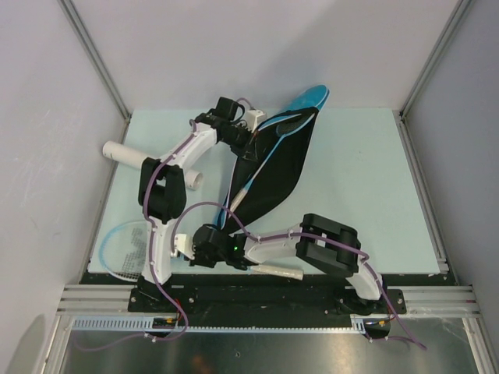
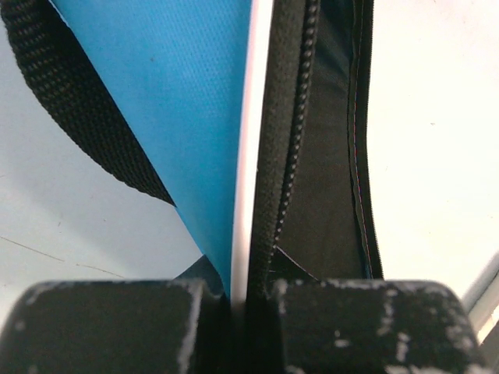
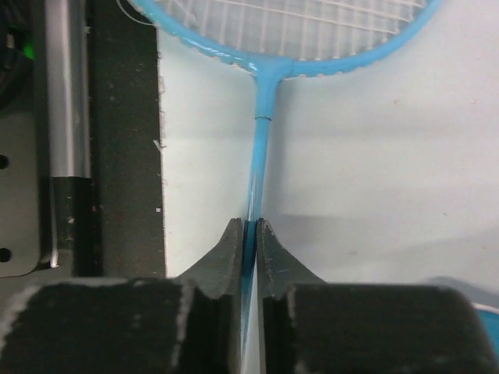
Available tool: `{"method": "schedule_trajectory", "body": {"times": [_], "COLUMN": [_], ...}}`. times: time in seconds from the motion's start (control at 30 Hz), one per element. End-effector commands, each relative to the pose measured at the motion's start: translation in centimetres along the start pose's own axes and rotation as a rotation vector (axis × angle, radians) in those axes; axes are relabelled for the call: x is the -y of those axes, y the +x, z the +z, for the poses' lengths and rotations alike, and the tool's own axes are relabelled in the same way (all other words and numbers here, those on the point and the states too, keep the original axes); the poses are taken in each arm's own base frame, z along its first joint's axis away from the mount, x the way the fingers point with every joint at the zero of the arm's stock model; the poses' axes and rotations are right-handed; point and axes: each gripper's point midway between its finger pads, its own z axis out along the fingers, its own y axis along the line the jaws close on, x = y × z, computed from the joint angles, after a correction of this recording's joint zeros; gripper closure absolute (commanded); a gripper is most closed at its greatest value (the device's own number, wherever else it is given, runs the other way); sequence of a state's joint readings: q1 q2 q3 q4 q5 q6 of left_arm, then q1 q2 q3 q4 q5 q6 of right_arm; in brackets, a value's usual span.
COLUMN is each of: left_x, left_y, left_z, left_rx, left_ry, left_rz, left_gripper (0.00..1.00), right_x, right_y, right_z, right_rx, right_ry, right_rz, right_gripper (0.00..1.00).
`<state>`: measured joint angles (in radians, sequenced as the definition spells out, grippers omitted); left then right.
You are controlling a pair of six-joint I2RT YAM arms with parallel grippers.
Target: Pack up the badminton gear
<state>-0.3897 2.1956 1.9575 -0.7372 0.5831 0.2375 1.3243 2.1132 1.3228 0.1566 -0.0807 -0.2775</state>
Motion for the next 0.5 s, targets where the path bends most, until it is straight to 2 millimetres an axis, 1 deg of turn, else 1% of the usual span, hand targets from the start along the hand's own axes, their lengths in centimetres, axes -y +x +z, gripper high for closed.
{"method": "schedule_trajectory", "body": {"times": [0.0, 0.03, 0.07, 0.1, 0.13, 0.17, 0.2, 0.23, 0.27, 0.3, 0.37, 0.47], "left_x": [1.3, 1.2, 0.9, 0.7, 0.6, 0.4, 0.3, 0.2, 0.0, -0.3, -0.8, -1.2], "left_y": [-4.5, -4.7, -4.7, -5.0, -5.2, -5.3, -5.8, -6.0, -6.3, -6.7, -6.9, -7.8], "left_z": [-3.7, -3.7, -3.5, -3.6, -3.5, -3.4, -3.6, -3.6, -3.6, -3.7, -3.8, -4.4], "left_rx": [0.136, 0.137, 0.135, 0.141, 0.141, 0.142, 0.155, 0.158, 0.163, 0.171, 0.173, 0.194], "left_ry": [-0.004, -0.009, -0.020, -0.030, -0.037, -0.045, -0.048, -0.053, -0.064, -0.082, -0.110, -0.151], "left_rz": [0.146, 0.145, 0.132, 0.126, 0.102, 0.085, 0.081, 0.062, 0.055, 0.051, 0.027, 0.017], "left_gripper": [1.00, 1.00, 1.00, 1.00, 1.00, 1.00, 1.00, 1.00, 1.00, 1.00, 1.00, 1.00], "right_x": [1.7, 1.8, 3.3, 3.8, 5.0, 5.6, 6.1, 6.5, 7.3, 7.6, 8.3, 8.2], "right_y": [4.9, 5.8, 6.0, 6.3, 6.7, 6.7, 6.3, 6.3, 6.4, 6.1, 5.9, 5.7], "right_z": [-1.5, -2.2, -3.3, -4.0, -4.9, -5.7, -6.9, -7.6, -8.4, -9.7, -11.1, -13.4], "right_rx": [-0.209, -0.251, -0.286, -0.310, -0.336, -0.338, -0.325, -0.322, -0.320, -0.310, -0.296, -0.297], "right_ry": [0.032, 0.028, 0.097, 0.111, 0.150, 0.164, 0.175, 0.173, 0.181, 0.177, 0.184, 0.154], "right_rz": [-0.103, -0.130, -0.182, -0.203, -0.209, -0.222, -0.222, -0.217, -0.214, -0.239, -0.263, -0.314], "right_gripper": [1.00, 1.00, 1.00, 1.00, 1.00, 1.00, 1.00, 1.00, 1.00, 1.00, 1.00, 1.00]}}
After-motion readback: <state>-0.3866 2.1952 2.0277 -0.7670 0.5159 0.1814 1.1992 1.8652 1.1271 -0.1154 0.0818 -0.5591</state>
